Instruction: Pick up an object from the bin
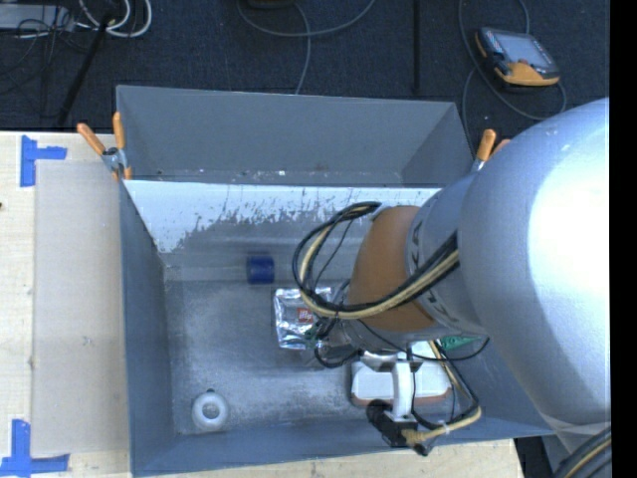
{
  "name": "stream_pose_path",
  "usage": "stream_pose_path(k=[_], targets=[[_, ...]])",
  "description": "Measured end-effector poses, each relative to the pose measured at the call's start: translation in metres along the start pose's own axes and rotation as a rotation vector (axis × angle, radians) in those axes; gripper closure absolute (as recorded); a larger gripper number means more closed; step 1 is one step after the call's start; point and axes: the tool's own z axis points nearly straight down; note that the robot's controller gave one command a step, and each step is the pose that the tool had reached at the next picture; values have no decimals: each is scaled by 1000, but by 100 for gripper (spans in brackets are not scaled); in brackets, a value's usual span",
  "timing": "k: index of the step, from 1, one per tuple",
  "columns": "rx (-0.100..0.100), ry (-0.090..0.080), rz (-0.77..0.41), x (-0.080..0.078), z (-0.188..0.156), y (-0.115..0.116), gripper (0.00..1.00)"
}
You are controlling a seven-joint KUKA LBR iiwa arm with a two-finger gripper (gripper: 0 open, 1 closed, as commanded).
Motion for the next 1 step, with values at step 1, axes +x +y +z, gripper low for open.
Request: stream_pose_path(k=[1], targets=[[-13,-2,101,7,-63,20,100]])
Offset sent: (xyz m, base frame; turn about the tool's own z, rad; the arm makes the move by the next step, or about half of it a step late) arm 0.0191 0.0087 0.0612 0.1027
